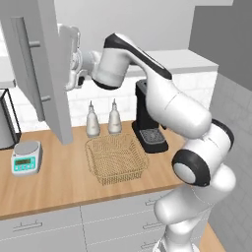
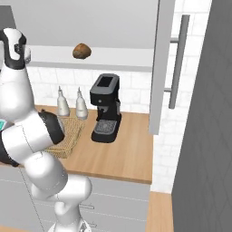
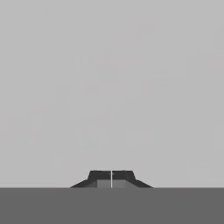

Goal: Open the cabinet, pick up the bread from the cabinet and place it in the basket. Then move the basket to the dining counter.

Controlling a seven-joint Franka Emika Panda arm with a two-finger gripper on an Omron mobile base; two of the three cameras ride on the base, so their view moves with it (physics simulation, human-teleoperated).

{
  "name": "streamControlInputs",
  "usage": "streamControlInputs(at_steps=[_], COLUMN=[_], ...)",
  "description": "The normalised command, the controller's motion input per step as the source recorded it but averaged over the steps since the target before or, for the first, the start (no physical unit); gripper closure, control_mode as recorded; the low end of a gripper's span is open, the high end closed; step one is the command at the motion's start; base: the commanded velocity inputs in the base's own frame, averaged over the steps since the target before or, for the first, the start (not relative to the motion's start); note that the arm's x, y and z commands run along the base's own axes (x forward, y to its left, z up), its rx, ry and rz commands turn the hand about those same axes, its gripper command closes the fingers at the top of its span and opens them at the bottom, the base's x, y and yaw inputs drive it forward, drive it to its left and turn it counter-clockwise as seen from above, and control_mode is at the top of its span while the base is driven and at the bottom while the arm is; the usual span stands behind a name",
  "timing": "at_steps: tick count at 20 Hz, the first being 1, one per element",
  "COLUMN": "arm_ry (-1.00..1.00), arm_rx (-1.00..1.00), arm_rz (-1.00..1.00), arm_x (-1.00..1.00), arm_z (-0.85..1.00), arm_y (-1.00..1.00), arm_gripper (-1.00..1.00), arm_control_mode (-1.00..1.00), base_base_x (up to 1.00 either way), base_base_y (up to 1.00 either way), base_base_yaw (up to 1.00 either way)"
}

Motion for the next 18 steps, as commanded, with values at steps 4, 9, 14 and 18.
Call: streamControlInputs(at_steps=[4, 9, 14, 18], arm_ry=[-0.04, -0.24, -0.61, -0.72], arm_rx=[-0.04, -0.41, -0.7, -0.67], arm_rz=[0.03, -0.09, -0.26, -0.33], arm_x=[0.02, 0.0, 0.07, 0.11], arm_z=[0.46, 0.08, -0.69, -0.94], arm_y=[-0.57, -0.89, -0.52, -0.25], arm_gripper=[1.0, 1.0, 1.0, 1.0], arm_control_mode=[-1.0, -1.0, -1.0, -1.0], base_base_x=[0.0, 0.0, 0.0, 0.0], base_base_y=[0.0, 0.0, 0.0, 0.0], base_base_yaw=[0.0, 0.0, 0.0, 0.0])
